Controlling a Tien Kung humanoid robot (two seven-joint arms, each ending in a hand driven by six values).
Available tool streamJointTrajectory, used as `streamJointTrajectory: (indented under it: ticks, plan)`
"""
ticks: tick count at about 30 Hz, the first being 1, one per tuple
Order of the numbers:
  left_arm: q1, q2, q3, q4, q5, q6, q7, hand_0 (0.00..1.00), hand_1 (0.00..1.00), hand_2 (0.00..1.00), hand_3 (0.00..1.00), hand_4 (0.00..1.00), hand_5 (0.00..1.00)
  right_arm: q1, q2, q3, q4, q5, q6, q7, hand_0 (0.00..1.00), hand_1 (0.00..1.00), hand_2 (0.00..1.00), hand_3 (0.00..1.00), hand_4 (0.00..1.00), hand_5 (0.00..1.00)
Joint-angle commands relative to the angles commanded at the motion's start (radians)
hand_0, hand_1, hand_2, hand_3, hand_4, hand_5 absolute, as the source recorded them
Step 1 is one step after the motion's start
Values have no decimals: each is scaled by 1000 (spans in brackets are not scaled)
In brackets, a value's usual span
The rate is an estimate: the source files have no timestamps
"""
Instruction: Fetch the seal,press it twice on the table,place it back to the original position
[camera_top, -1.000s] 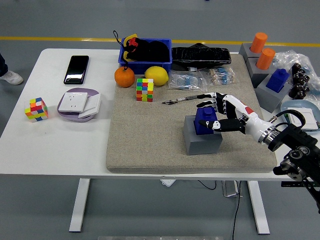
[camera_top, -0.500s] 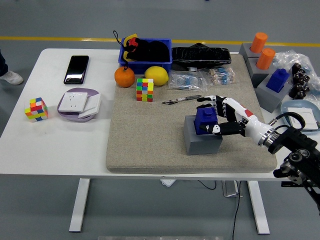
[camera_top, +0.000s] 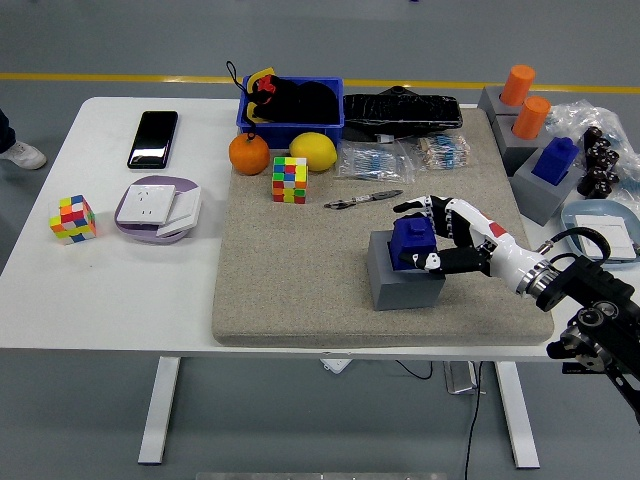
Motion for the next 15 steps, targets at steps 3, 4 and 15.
streamJointTrajectory:
  ticks: [3, 4, 15]
  plan:
    - [1, 0, 1, 0, -1, 0, 0, 793, 747, 738, 774, 795, 474, 1, -1, -1, -1, 1, -7, 5, 633, 556, 568, 655, 843, 2]
    - [1, 0, 0, 0, -1, 0, 0, 792, 747, 738, 774, 795, 474, 1, -1, -2, -1, 1, -8, 6, 607, 517, 510, 536, 816, 2]
    - [-2, -1, 2, 0, -2, 0, 0, 793, 747, 739, 774, 795, 473, 7, -2, -8, -6, 10, -38, 28, 583, 480, 470, 476, 779, 2]
